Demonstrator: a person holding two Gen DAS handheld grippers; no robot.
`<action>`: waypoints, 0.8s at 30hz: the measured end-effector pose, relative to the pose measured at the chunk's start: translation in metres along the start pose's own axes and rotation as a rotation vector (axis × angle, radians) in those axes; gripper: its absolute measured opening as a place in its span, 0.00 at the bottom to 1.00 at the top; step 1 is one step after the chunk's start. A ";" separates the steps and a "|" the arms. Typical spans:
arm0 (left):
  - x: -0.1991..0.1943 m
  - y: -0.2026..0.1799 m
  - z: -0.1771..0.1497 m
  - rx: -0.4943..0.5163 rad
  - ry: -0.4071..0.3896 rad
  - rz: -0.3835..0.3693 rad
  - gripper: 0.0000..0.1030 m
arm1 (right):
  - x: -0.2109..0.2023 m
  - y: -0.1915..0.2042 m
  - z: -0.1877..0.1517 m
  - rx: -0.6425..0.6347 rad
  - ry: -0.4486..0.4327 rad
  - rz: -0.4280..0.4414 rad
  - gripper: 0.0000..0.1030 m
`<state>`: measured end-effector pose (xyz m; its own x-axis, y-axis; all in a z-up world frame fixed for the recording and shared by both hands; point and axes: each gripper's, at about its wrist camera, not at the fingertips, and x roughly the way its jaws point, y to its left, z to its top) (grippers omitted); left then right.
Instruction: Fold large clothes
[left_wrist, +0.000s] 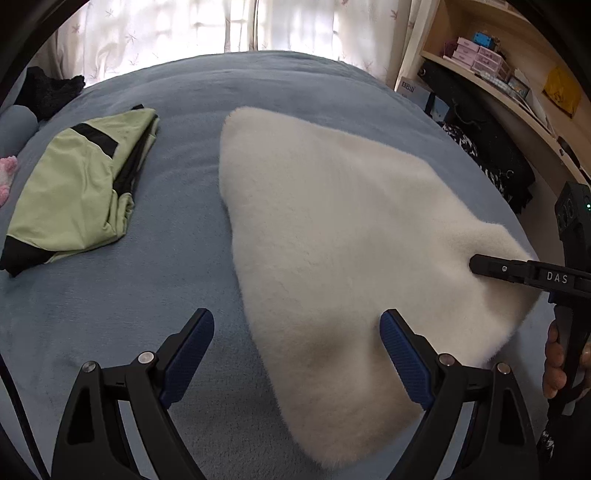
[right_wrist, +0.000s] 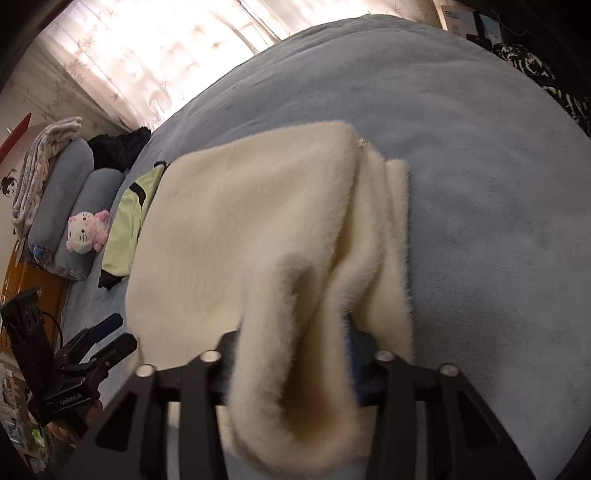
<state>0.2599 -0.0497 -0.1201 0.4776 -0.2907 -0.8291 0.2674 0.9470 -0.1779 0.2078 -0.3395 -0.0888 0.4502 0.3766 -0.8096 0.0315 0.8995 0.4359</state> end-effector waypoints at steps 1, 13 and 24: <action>0.004 0.000 0.000 0.002 0.008 -0.001 0.85 | -0.001 0.003 -0.003 -0.020 -0.007 -0.012 0.26; 0.012 -0.022 -0.012 0.077 0.002 -0.013 0.54 | -0.013 -0.029 -0.056 0.080 -0.079 -0.058 0.20; 0.003 -0.030 -0.003 0.105 0.018 0.020 0.56 | -0.028 -0.030 -0.037 0.093 -0.045 -0.003 0.31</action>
<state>0.2505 -0.0788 -0.1187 0.4691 -0.2681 -0.8415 0.3443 0.9329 -0.1052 0.1617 -0.3692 -0.0939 0.4895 0.3615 -0.7935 0.1151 0.8752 0.4698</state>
